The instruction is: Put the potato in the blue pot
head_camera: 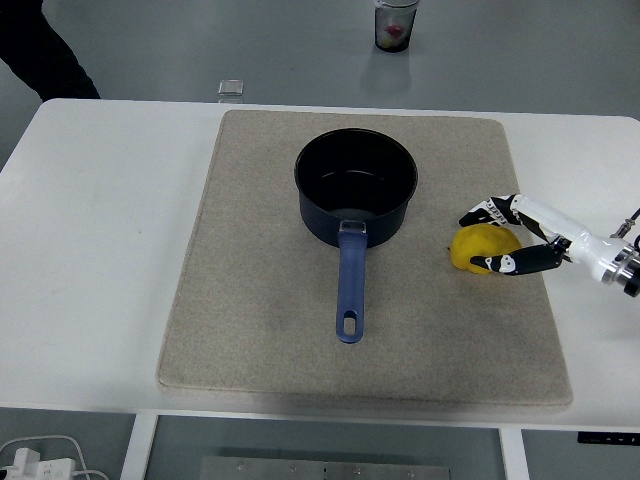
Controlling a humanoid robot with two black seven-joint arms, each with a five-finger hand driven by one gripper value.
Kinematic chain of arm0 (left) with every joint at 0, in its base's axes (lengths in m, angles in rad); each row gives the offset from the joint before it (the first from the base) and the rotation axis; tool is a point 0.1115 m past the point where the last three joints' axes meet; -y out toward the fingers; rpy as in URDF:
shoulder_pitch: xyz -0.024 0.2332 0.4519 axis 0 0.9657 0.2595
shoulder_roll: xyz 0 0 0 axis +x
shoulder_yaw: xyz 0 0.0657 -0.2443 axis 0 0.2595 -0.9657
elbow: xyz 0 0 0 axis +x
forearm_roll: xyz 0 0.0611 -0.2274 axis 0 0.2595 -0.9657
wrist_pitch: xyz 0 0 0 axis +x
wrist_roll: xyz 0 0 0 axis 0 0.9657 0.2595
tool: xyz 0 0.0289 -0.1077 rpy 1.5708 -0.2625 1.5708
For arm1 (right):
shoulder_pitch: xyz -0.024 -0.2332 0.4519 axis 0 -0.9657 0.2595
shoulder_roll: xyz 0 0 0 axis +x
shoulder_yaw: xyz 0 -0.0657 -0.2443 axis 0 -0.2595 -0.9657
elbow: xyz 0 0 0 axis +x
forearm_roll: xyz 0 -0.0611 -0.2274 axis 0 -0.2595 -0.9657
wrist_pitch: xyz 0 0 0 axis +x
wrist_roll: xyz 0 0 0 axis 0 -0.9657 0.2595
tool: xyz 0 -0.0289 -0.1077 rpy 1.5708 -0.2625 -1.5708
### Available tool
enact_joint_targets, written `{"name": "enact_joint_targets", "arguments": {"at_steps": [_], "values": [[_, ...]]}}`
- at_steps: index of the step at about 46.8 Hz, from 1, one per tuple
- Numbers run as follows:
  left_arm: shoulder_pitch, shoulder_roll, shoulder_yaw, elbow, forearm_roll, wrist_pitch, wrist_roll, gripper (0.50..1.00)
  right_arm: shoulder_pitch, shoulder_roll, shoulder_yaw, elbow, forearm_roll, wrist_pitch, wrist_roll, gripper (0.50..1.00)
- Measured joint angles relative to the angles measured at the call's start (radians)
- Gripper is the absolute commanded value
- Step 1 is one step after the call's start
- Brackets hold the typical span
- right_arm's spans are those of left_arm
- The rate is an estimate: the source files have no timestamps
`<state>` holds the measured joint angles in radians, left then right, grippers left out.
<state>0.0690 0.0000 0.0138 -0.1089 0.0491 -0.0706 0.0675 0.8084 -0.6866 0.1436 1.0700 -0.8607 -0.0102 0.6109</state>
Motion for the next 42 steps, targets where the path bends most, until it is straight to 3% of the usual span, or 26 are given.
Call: {"name": "enact_joint_targets", "arguments": {"at_steps": [29,42], "values": [[0.0,0.0,0.0,0.0,0.0,0.0,0.0,0.996,0.008,-0.001,0.005,-0.012,0.016,-0.01,0.0,0.5],[0.0,0.0,0.002,-0.002,0.0,0.0,0.0,0.996,0.079,-0.001,0.002,-0.011,0.034,-0.002,0.0,0.5]]}}
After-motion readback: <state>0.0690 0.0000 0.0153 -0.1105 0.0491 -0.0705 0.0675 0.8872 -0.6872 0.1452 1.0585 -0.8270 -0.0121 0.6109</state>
